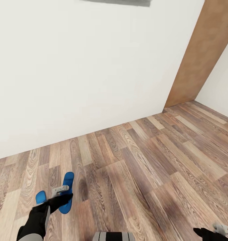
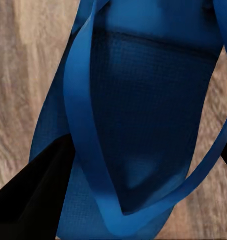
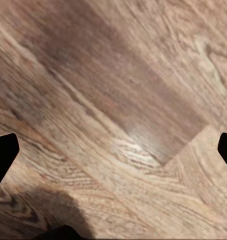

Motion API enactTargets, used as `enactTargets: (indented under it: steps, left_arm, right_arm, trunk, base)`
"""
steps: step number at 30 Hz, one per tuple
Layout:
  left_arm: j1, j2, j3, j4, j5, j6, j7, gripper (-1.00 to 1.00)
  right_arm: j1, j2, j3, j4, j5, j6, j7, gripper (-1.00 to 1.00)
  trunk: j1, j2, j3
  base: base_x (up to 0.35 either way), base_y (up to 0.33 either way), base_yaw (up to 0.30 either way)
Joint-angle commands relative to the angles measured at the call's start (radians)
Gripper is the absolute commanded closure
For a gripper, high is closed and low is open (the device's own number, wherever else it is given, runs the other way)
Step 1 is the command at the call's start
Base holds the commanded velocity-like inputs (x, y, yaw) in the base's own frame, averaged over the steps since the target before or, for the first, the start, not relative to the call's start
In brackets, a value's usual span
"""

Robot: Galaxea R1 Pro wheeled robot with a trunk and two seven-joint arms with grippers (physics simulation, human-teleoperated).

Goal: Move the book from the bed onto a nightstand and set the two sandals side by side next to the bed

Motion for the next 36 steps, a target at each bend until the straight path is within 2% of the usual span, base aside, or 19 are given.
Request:
enactTargets:
  steps: [1,2,5,6,9,10,11,15,17,19,21,24,27,30,36]
  left_arm:
    - [-0.001,-0.006,0.006,0.005,-0.001,-0.008,0.017,1.0]
    - [-0.001,-0.015,0.005,0.018,0.01,-0.027,0.063,1.0]
    - [-0.001,-0.032,0.002,0.057,0.024,-0.086,0.15,1.0]
    - [-0.001,-0.036,0.002,0.082,0.027,-0.119,0.162,1.0]
    - [-0.001,-0.035,0.004,0.096,0.029,-0.13,0.107,1.0]
    - [-0.001,-0.034,0.004,0.098,0.029,-0.131,0.066,1.0]
    - [-0.001,-0.034,0.003,0.098,0.029,-0.131,0.052,1.0]
    - [-0.001,-0.031,0.003,0.098,0.028,-0.13,-0.069,1.0]
    - [-0.001,-0.027,0.004,0.099,0.028,-0.129,-0.137,1.0]
    - [-0.001,-0.017,0.004,0.098,0.027,-0.128,-0.208,1.0]
    - [-0.001,0.01,0.005,0.095,0.026,-0.127,-0.347,1.0]
    - [-0.001,0.027,0.006,0.094,0.026,-0.126,-0.411,1.0]
    - [-0.001,0.032,0.007,0.095,0.026,-0.126,-0.433,1.0]
    - [-0.001,0.04,0.01,0.099,0.026,-0.127,-0.443,1.0]
    - [-0.001,0.042,0.01,0.101,0.028,-0.126,-0.444,1.0]
  right_arm:
    - [0.0,0.0,-0.001,0.0,0.024,-0.011,0.0,-1.0]
    - [0.0,0.0,-0.001,0.004,0.065,-0.032,0.001,-1.0]
    - [0.0,0.0,-0.001,0.057,0.119,-0.061,0.004,-1.0]
    - [0.0,-0.001,-0.001,0.098,0.132,-0.069,0.053,-1.0]
    - [0.0,-0.001,-0.003,0.116,0.136,-0.07,0.207,-1.0]
    - [0.0,-0.001,-0.004,0.118,0.135,-0.069,0.297,-1.0]
    - [0.0,-0.001,-0.004,0.119,0.134,-0.067,0.325,-1.0]
    - [0.0,-0.001,-0.005,0.115,0.117,-0.06,0.536,-1.0]
    - [0.0,-0.001,-0.007,0.117,0.116,-0.06,0.593,-1.0]
    - [0.0,-0.001,-0.008,0.118,0.116,-0.06,0.615,-1.0]
    - [0.0,-0.001,-0.011,0.122,0.115,-0.062,0.632,-1.0]
    - [0.0,-0.001,-0.011,0.138,0.115,-0.067,0.633,-1.0]
    - [0.0,-0.001,-0.013,0.183,0.116,-0.069,0.633,-1.0]
    - [0.0,0.0,-0.037,0.288,0.116,-0.071,0.634,-1.0]
    - [0.0,0.006,-0.039,0.302,0.116,-0.072,0.634,-1.0]
  trunk:
    - [-0.001,0.0,0.003]
    - [-0.001,0.0,0.007]
    - [-0.002,0.001,0.019]
    - [-0.003,0.001,0.023]
    - [-0.004,0.002,0.034]
    - [-0.005,0.002,0.038]
    - [-0.005,0.002,0.042]
    - [-0.007,0.003,0.057]
    - [-0.008,0.004,0.065]
    - [-0.009,0.004,0.073]
    - [-0.01,0.005,0.081]
    - [-0.011,0.005,0.092]
    - [-0.012,0.006,0.104]
    - [-0.014,0.007,0.115]
    - [-0.016,0.008,0.139]
  base:
    - [0.0,0.0,0.0]
    - [0.0,0.0,0.0]
    - [0.0,0.0,0.0]
    - [0.0,0.0,0.0]
    - [0.0,0.0,0.0]
    - [0.0,0.0,0.0]
    - [0.0,0.0,0.0]
    - [0.0,0.0,0.0]
    - [0.0,0.0,0.0]
    - [0.0,0.0,0.0]
    - [0.0,0.0,0.0]
    - [0.0,0.0,0.0]
    - [0.0,0.0,0.0]
    - [0.0,0.0,0.0]
    - [0.0,0.0,0.0]
